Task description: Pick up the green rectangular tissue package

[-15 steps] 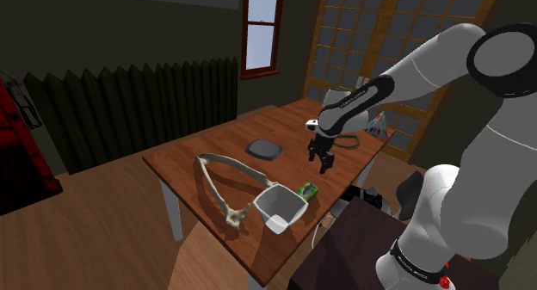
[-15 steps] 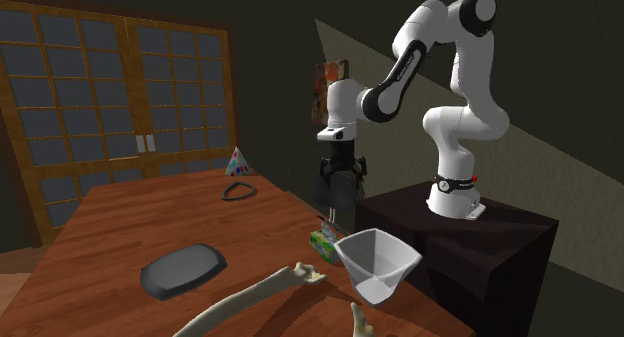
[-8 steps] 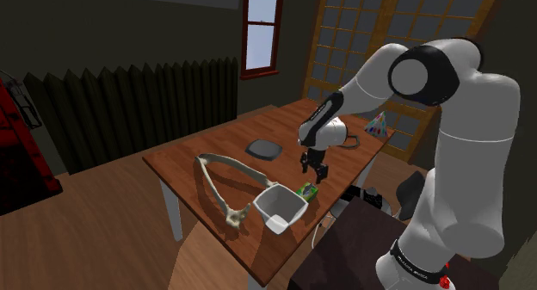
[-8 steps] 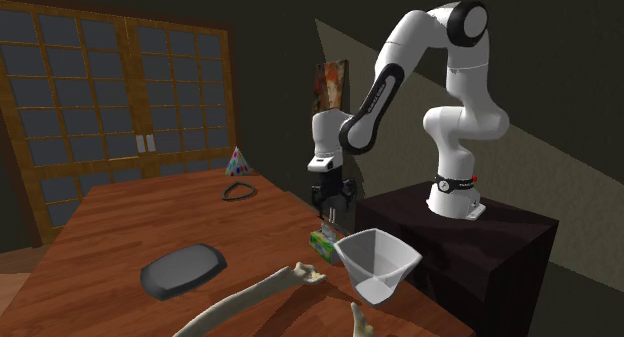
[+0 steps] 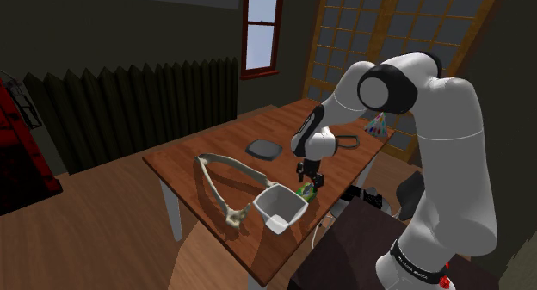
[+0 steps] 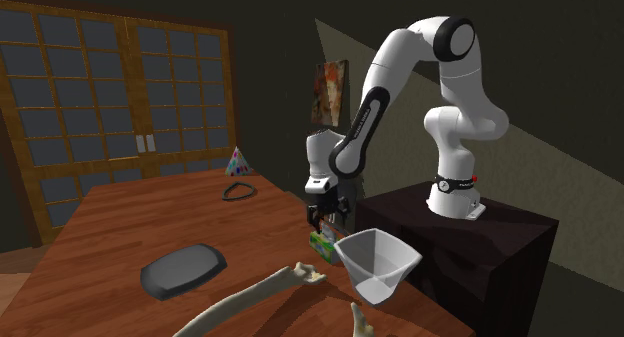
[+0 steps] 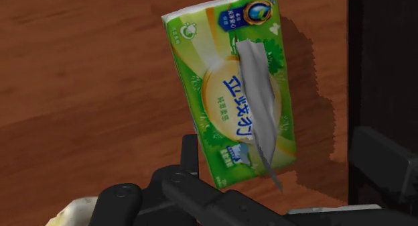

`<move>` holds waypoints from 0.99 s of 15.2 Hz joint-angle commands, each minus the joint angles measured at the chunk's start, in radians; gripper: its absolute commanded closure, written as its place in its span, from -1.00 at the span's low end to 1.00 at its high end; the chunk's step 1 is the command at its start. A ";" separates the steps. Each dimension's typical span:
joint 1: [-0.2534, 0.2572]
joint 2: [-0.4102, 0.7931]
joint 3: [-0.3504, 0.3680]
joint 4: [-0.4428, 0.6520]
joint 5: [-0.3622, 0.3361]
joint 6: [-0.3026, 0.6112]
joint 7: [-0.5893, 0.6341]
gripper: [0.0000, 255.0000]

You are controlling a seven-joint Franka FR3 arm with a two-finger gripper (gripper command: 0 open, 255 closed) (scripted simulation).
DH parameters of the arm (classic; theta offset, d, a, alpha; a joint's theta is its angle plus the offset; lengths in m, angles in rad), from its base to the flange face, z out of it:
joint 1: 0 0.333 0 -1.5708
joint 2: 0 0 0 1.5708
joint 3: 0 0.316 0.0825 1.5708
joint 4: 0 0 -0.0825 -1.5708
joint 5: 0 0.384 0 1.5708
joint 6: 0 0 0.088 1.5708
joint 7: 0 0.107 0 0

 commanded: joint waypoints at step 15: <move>-0.013 0.025 0.018 0.008 0.020 0.015 -0.015 1.00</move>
